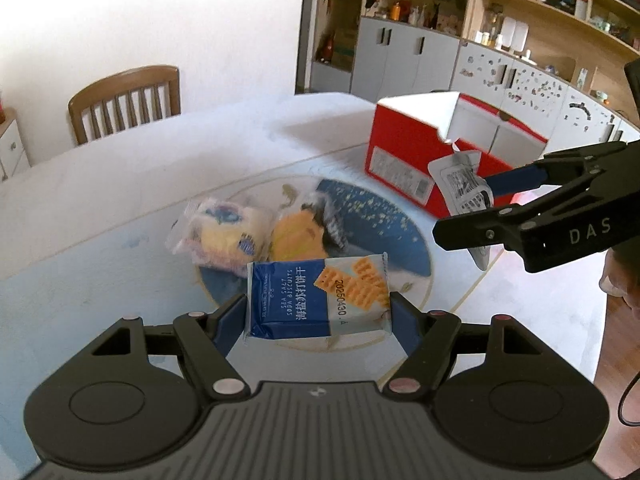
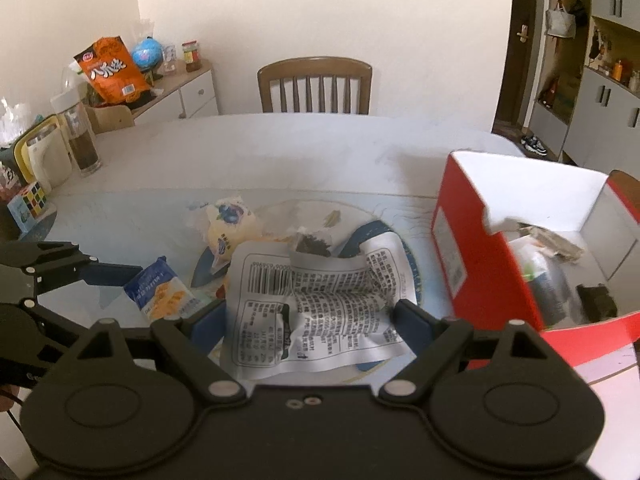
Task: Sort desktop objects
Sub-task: 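Lift and carry the wrapper and blue biscuit pack over the shoebox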
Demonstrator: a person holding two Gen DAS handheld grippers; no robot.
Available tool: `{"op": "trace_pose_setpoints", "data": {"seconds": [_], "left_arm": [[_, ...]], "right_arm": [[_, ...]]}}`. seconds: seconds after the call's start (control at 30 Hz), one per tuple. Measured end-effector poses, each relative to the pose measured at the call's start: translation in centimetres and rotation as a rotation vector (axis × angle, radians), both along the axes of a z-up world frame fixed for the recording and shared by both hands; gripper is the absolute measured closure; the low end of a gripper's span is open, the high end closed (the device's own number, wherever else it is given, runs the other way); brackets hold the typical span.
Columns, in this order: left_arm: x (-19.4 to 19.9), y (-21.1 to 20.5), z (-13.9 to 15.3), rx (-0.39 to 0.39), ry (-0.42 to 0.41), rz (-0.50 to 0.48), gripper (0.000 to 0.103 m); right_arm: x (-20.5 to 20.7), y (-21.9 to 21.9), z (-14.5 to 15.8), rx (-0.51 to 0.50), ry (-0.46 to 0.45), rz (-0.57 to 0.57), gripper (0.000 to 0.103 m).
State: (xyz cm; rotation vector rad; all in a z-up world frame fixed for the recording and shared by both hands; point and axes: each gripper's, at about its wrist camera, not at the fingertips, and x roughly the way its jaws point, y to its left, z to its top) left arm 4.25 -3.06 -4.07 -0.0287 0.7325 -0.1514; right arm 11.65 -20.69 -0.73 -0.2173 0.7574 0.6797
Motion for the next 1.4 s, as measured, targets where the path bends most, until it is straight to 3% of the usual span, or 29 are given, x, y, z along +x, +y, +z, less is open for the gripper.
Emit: {"op": "trace_pose_setpoints", "data": {"seconds": [0.53,1.4], "left_arm": [[1.3,-3.5,4.8,0.002,-0.099,-0.061,0.028],[10.2,-13.8,6.7,0.027,-0.121,-0.102,0.028]], "right_arm": [[0.2,-4.5,3.6,0.039,-0.052,-0.023,0.014],[8.6,-13.8,4.2,0.040,-0.048,-0.043,0.014]]}}
